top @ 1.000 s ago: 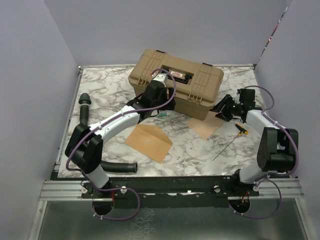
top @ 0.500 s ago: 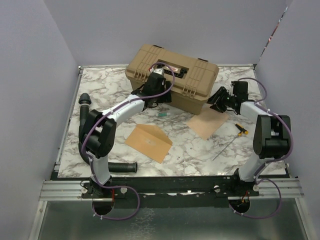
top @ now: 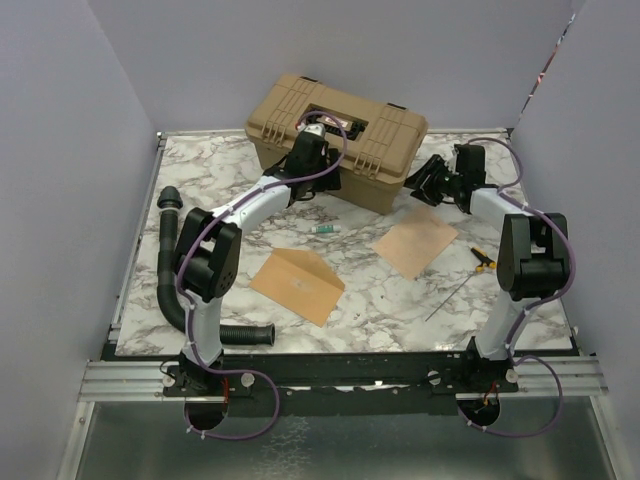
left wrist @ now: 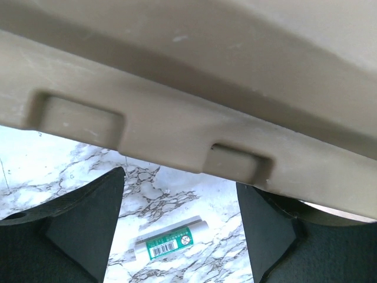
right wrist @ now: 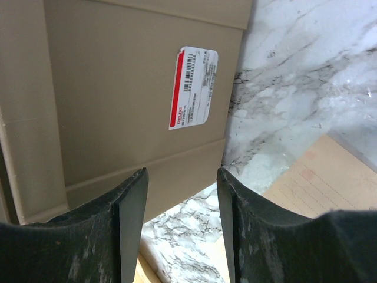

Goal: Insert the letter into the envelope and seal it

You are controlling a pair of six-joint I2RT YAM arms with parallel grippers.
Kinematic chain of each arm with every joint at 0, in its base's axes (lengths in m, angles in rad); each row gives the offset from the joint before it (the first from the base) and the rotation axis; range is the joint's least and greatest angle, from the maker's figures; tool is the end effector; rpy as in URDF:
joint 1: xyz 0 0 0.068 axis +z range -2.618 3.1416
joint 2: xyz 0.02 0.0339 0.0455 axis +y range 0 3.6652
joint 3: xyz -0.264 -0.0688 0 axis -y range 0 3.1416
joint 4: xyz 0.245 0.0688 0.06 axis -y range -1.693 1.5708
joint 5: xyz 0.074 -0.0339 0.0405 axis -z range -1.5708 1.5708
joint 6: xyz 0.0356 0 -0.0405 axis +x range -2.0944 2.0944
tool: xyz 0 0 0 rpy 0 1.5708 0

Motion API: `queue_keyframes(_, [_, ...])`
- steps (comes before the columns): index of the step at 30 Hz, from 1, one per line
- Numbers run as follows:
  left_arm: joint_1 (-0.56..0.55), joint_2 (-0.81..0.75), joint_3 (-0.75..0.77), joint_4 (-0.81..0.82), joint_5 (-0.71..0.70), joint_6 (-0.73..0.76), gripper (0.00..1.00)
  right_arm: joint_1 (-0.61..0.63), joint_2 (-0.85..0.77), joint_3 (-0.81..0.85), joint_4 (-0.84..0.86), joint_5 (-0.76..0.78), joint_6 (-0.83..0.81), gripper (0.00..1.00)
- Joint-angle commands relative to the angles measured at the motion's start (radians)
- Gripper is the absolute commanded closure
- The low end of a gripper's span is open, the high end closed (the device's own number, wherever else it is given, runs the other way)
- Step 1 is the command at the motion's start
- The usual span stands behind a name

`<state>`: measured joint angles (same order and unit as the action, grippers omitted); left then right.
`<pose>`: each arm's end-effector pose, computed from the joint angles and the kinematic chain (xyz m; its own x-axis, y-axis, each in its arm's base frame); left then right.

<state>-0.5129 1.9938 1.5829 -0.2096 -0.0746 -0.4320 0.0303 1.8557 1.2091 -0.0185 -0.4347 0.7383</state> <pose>0.4074 -0.2264 0.2477 -0.6428 -0.1172 -0.7570 0.1843 0.9356 -0.3013 0.4089 0.0274 0.2015 -0.6977 0.5896 -0.4070 0.1499 0.6757 0.7218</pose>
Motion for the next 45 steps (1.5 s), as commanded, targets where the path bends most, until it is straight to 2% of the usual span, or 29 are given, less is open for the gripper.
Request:
queue_keyframes(1, [-0.057,-0.134,-0.135,0.056,0.054,0.058,0.23,0.019,-0.137,-0.042,-0.16,0.158,-0.001,0.46])
queue_keyframes(5, [-0.179,-0.262,-0.275,0.074,0.073,0.063,0.23,0.015,-0.27,-0.141,-0.306,0.285,-0.027,0.44])
queue_keyframes(8, [-0.277,-0.29,-0.336,0.128,0.124,0.056,0.23,0.004,-0.386,-0.242,-0.37,0.36,-0.028,0.41])
queue_keyframes(11, [-0.337,-0.242,-0.336,0.178,0.183,0.027,0.23,-0.018,-0.486,-0.366,-0.367,0.392,-0.009,0.36])
queue_keyframes(18, [-0.421,-0.056,-0.202,0.206,0.198,0.027,0.3,-0.094,-0.552,-0.546,-0.228,0.282,-0.004,0.34])
queue_keyframes(24, [-0.454,0.055,-0.085,0.233,0.179,0.036,0.38,-0.173,-0.534,-0.608,-0.131,0.221,-0.021,0.36])
queue_keyframes(29, [-0.455,0.158,0.051,0.168,0.207,0.083,0.45,-0.213,-0.476,-0.596,-0.068,0.187,-0.057,0.37])
queue_keyframes(37, [-0.464,0.242,0.027,0.142,0.222,0.112,0.55,-0.24,-0.374,-0.575,0.01,0.125,-0.081,0.41])
queue_keyframes(45, [-0.464,0.316,0.052,0.001,0.233,0.206,0.6,-0.243,-0.324,-0.607,0.105,0.069,-0.092,0.42])
